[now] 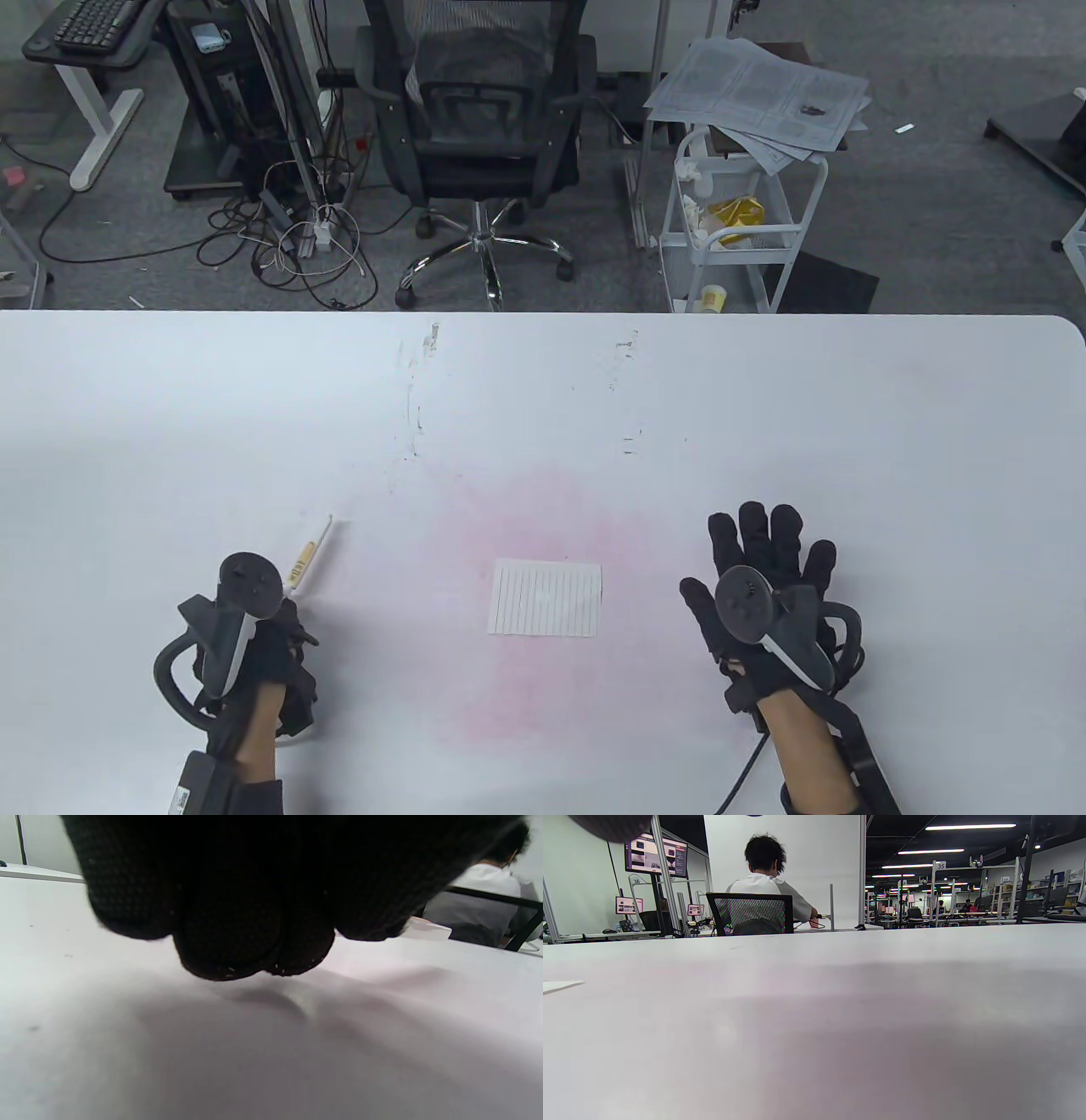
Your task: Squeeze and apply correction pen on text
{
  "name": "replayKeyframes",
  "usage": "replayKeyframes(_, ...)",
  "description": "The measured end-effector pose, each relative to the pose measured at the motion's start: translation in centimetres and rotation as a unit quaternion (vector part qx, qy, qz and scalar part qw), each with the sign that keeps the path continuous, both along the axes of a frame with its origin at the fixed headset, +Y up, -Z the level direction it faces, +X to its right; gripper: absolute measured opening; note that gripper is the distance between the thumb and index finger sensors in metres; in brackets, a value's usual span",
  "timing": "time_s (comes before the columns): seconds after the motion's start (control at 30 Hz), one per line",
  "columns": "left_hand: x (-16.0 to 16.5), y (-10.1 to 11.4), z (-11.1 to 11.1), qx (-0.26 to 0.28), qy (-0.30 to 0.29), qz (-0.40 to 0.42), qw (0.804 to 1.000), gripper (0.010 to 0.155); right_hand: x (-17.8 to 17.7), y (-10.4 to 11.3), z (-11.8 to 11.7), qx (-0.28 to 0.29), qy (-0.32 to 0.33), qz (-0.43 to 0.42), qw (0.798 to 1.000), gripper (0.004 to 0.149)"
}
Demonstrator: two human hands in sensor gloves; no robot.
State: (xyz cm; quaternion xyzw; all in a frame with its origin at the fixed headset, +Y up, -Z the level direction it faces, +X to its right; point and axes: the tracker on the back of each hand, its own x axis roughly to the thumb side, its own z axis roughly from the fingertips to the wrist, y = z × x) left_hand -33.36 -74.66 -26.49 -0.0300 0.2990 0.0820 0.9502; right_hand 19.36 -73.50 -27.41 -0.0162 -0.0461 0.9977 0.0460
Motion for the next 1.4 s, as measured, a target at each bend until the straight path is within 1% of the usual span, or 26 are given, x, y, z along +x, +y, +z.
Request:
replayKeyframes(0.1, 0.0, -0.4, -0.2, -0.033, 0.002, -0.008, 0.999, 0.045, -0.1, 0.0, 0.0, 0.0, 0.004, 0.0, 1.0, 0.078)
replayKeyframes(0.17, 0.1, -0.4, -0.3, -0.033, -0.001, -0.015, 0.999, 0.045, -0.1, 0.0, 0.0, 0.0, 0.006, 0.0, 1.0, 0.078)
replayKeyframes(0.37, 1.0, -0.5, -0.7, -0.071, -0.009, -0.058, 0.996, 0.047, -0.3, 0.0, 0.1, -0.007, 0.008, 0.001, 1.0, 0.078)
replayKeyframes(0.47, 1.1, -0.5, -0.7, -0.072, -0.011, -0.065, 0.995, 0.047, -0.3, 0.0, 0.1, -0.006, 0.009, 0.0, 1.0, 0.078)
replayKeyframes(0.53, 1.1, -0.3, -0.5, -0.071, -0.011, -0.065, 0.995, 0.05, -0.3, -0.1, 0.1, -0.005, 0.009, 0.001, 1.0, 0.078)
replayKeyframes(0.63, 1.2, 0.5, -0.1, -0.049, -0.015, -0.066, 0.997, 0.057, -0.4, -0.1, 0.2, -0.003, 0.01, -0.001, 1.0, 0.078)
replayKeyframes(0.7, 1.7, 1.3, 0.2, -0.014, -0.024, -0.072, 0.997, 0.062, -0.4, -0.1, 0.2, 0.001, 0.011, -0.005, 1.0, 0.078)
replayKeyframes(0.8, 2.8, 2.4, 0.7, 0.052, -0.07, -0.081, 0.993, 0.066, -0.5, -0.1, 0.3, 0.004, 0.014, -0.006, 1.0, 0.078)
replayKeyframes(0.83, 3.4, 2.8, 0.9, 0.079, -0.093, -0.083, 0.989, 0.068, -0.6, -0.1, 0.3, 0.004, 0.015, -0.007, 1.0, 0.078)
replayKeyframes(0.87, 3.9, 3.1, 1.0, 0.095, -0.103, -0.082, 0.987, 0.069, -0.6, 0.0, 0.4, 0.004, 0.016, -0.007, 1.0, 0.078)
replayKeyframes(0.9, 4.6, 3.4, 1.3, 0.118, -0.133, -0.077, 0.981, 0.071, -0.7, 0.0, 0.4, 0.005, 0.017, -0.009, 1.0, 0.078)
replayKeyframes(1.0, 6.6, 4.1, 1.9, 0.157, -0.193, -0.073, 0.966, 0.074, -1.0, 0.0, 0.5, 0.005, 0.021, -0.009, 1.0, 0.078)
replayKeyframes(1.07, 7.9, 4.2, 2.1, 0.169, -0.236, -0.058, 0.955, 0.075, -1.3, 0.0, 0.6, 0.004, 0.026, -0.01, 1.0, 0.078)
replayKeyframes(1.17, 9.8, 4.0, 2.3, 0.17, -0.284, -0.042, 0.943, 0.077, -1.7, 0.0, 0.7, -0.003, 0.029, -0.012, 1.0, 0.077)
replayKeyframes(1.23, 11.4, 3.6, 2.3, 0.153, -0.312, -0.055, 0.936, 0.077, -2.0, -0.1, 0.8, -0.005, 0.031, -0.009, 0.999, 0.077)
replayKeyframes(1.4, 13.8, 2.3, 2.1, 0.108, -0.343, -0.098, 0.928, 0.078, -2.6, -0.2, 1.1, -0.011, 0.037, -0.01, 0.999, 0.077)
